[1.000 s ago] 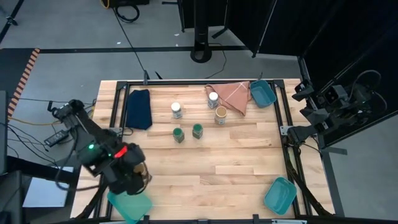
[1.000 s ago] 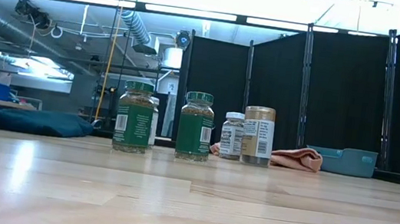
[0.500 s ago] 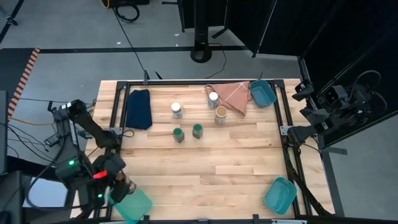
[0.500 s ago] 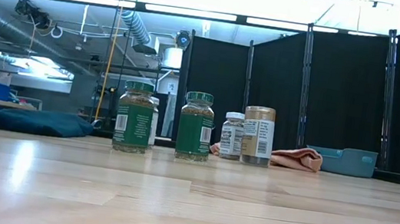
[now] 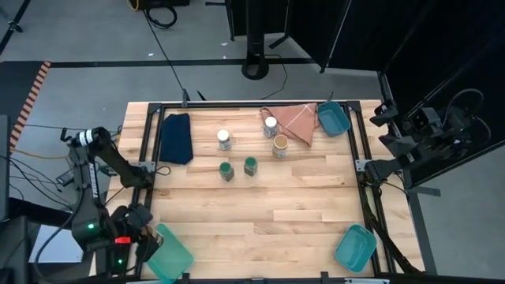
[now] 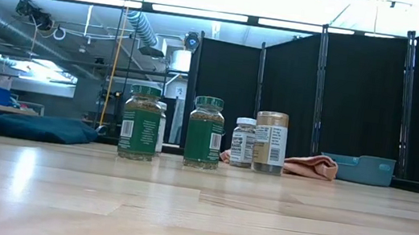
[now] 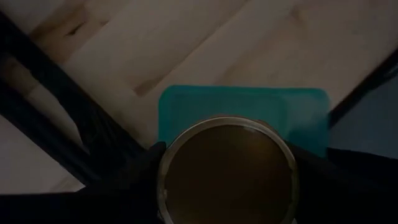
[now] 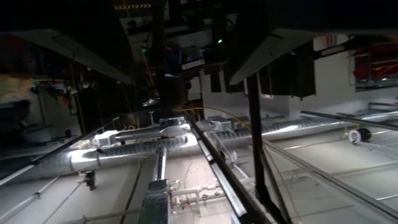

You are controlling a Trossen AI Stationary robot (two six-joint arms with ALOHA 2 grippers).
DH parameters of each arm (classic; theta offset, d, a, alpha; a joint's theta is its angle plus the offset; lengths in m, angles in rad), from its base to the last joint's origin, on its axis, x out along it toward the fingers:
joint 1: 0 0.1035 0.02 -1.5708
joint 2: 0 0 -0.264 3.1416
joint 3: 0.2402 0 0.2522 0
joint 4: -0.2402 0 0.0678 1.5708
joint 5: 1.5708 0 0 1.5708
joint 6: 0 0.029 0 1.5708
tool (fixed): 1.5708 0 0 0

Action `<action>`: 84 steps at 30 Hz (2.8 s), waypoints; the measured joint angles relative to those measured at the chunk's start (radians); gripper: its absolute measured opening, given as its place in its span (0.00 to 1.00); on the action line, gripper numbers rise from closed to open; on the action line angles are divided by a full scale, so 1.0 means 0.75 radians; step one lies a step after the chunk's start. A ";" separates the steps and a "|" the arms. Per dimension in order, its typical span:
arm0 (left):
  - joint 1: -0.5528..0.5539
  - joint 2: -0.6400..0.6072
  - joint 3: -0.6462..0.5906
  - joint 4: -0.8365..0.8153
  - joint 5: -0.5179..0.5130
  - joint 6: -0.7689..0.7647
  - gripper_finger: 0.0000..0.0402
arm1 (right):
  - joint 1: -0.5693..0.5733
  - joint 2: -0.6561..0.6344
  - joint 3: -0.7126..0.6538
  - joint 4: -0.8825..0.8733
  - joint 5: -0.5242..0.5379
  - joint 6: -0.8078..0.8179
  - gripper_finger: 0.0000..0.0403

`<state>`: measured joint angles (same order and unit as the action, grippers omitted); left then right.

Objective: Sort spices by type
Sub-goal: Put the bottom brown seasoning bottle into the green transparent bin

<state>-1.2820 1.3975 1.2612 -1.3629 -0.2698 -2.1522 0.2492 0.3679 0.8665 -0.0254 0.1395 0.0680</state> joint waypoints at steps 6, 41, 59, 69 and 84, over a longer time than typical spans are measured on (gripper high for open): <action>-0.022 0.000 -0.153 0.143 0.005 -0.044 0.67 | 0.000 0.000 0.000 0.001 0.036 0.000 0.65; 0.023 0.005 -0.237 0.301 0.038 -0.035 0.68 | 0.000 0.000 0.000 0.001 0.037 0.000 0.65; 0.024 0.005 -0.229 0.166 0.037 -0.033 0.68 | 0.000 0.000 0.000 0.001 0.037 -0.025 0.65; 0.025 0.075 -0.228 0.153 0.084 -0.030 0.68 | 0.000 0.000 0.000 0.001 0.037 -0.026 0.65; 0.025 0.135 -0.228 0.153 0.097 -0.032 0.70 | 0.000 0.000 0.000 0.001 0.037 -0.026 0.65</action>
<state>-1.2629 1.4990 1.0901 -1.2485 -0.1967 -2.1765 0.2489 0.3679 0.8665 -0.0246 0.1671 0.0486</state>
